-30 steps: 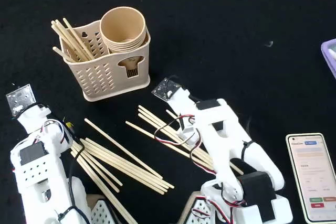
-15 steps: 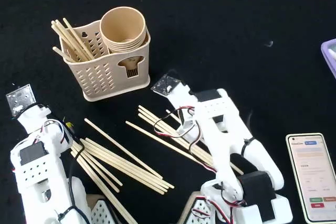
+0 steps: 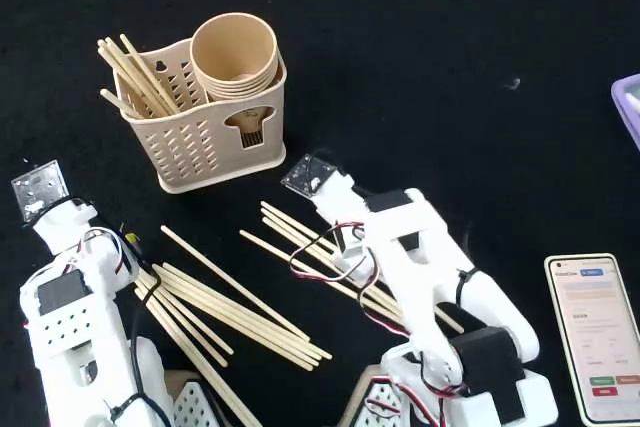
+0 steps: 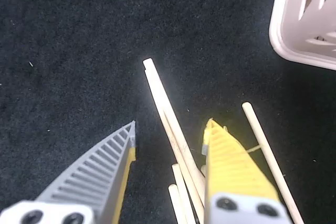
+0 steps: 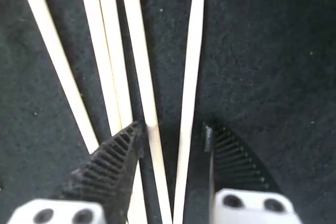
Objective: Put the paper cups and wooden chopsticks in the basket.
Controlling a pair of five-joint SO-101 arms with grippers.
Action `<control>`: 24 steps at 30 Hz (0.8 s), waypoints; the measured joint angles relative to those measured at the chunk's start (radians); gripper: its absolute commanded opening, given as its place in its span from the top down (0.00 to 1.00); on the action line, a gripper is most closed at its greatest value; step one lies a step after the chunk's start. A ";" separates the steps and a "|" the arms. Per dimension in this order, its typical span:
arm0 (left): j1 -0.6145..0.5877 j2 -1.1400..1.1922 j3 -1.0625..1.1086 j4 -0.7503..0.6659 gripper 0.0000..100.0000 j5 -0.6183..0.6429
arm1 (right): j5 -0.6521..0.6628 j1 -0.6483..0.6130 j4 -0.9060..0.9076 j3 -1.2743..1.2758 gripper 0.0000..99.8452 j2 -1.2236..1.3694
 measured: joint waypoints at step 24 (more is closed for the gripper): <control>0.000 0.000 0.000 0.000 0.78 0.000 | 0.095 0.127 -0.048 0.000 0.88 0.000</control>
